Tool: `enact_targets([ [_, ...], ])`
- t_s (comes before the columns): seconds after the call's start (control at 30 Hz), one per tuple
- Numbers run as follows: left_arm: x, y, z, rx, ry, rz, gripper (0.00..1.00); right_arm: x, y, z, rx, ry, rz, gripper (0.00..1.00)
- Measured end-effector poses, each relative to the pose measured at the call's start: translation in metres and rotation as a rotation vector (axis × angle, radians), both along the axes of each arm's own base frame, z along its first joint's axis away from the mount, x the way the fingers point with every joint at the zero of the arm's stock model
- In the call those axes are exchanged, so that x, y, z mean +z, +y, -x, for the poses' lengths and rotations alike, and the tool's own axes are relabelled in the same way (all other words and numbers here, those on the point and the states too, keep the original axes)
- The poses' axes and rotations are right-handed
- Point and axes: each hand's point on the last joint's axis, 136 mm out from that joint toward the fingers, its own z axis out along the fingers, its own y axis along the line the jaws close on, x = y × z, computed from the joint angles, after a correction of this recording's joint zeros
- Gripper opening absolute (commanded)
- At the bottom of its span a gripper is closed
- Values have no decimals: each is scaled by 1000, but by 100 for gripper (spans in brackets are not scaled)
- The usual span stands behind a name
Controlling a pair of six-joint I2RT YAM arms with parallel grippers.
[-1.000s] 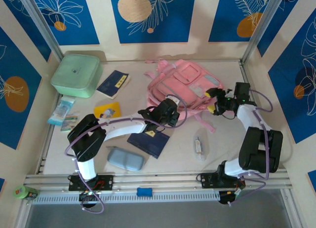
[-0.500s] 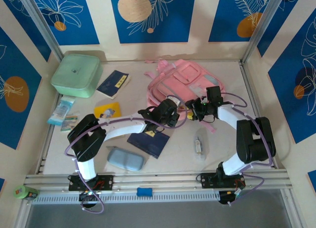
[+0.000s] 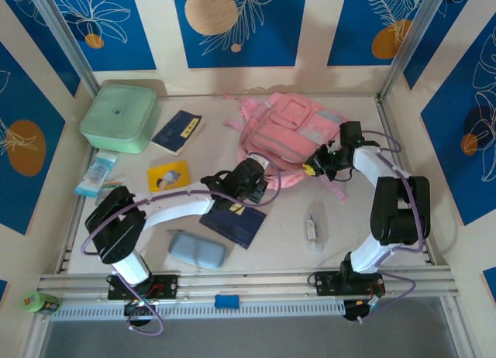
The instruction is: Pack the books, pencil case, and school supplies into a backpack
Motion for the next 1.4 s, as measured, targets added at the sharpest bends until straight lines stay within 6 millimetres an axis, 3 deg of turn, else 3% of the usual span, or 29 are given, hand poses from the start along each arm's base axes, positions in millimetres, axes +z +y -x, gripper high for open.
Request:
enact_targets([
  [0.03, 0, 4, -2, 7, 2, 2, 0, 2, 1, -6, 21, -1, 7, 2],
  [0.13, 0, 8, -5, 9, 13, 11, 0, 4, 3, -19, 56, -15, 21, 21],
  [0.23, -4, 8, -1, -8, 40, 9, 0, 4, -5, -26, 54, -52, 55, 41],
  [0.33, -9, 9, 4, -16, 70, 2, 0, 11, -8, -27, 52, -95, 58, 55],
  [0.4, -9, 8, 4, -19, 81, -1, 0, 16, -5, -17, 56, -116, 47, 61],
  [0.53, -6, 6, 3, -17, 82, 4, 0, 17, 15, 22, 54, -110, -19, 71],
  [0.63, -6, 5, 4, -16, 89, 7, 0, 6, 45, 46, 72, -50, -70, 74],
  [0.73, -7, 5, 4, -8, 97, 16, 0, -3, 76, 58, 90, -8, -91, 75],
  [0.83, -6, 4, 4, -5, 100, 24, 0, -12, 91, 59, 58, 17, -92, 74],
  [0.93, -6, 4, 4, -3, 101, 27, 0, -23, 94, 49, 12, 31, -68, 65],
  [1.07, -6, 4, 4, -6, 105, 29, 0, -39, 95, 36, -12, 62, -32, 44],
  [1.23, -7, 4, 4, -8, 104, 27, 0, -45, 92, 38, 10, 70, 4, 13],
  [1.4, -9, 5, 5, -8, 104, 25, 0, -44, 84, 38, 56, 48, 29, 0],
])
